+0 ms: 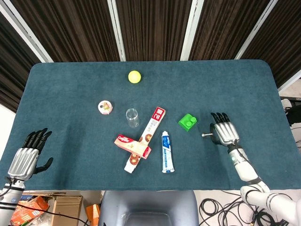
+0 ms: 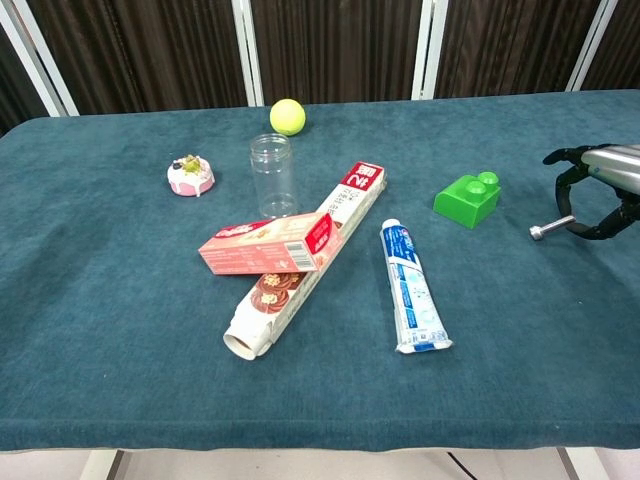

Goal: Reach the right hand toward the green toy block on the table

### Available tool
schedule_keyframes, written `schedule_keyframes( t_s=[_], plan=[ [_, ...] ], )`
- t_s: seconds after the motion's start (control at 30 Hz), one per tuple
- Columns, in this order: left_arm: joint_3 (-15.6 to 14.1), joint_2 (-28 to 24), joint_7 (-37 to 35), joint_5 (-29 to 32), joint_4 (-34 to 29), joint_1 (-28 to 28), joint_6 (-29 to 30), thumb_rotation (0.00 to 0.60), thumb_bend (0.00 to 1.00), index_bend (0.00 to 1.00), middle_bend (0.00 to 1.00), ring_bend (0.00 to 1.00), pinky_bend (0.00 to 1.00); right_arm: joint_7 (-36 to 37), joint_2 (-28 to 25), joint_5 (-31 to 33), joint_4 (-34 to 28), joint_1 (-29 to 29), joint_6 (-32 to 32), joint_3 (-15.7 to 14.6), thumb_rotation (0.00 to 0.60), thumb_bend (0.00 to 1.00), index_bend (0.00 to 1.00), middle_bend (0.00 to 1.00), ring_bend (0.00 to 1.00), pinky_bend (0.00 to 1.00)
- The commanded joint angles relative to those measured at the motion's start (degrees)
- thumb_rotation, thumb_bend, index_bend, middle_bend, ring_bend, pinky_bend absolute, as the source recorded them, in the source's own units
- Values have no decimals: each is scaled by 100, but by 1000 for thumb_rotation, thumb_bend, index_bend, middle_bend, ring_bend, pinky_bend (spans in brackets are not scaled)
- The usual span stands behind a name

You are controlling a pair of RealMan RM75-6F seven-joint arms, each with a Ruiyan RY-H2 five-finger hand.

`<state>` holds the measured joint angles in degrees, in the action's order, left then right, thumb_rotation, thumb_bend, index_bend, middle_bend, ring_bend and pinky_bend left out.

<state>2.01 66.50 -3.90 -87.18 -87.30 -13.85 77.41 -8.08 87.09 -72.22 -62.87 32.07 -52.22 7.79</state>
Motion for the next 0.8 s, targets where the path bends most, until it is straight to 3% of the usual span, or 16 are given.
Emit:
schedule_keyframes(
  t_s=[0.03, 0.33, 0.8],
  plan=[
    [2, -2, -4, 2, -1, 1, 8, 600, 338, 0, 0, 0, 61, -122, -81, 28, -179, 6, -40, 21, 600, 337, 578, 50, 0, 0],
    [-12, -13, -15, 0, 0, 27, 48, 600, 338, 0, 0, 0, 61, -332, -34, 196, -269, 104, 42, 83, 600, 338, 570, 50, 0, 0],
    [-14, -28, -51, 6, 3, 43, 72, 600, 342, 0, 0, 0, 61, -348, 58, 298, -266, 222, 125, 126, 600, 338, 450, 51, 0, 0]
  ],
)
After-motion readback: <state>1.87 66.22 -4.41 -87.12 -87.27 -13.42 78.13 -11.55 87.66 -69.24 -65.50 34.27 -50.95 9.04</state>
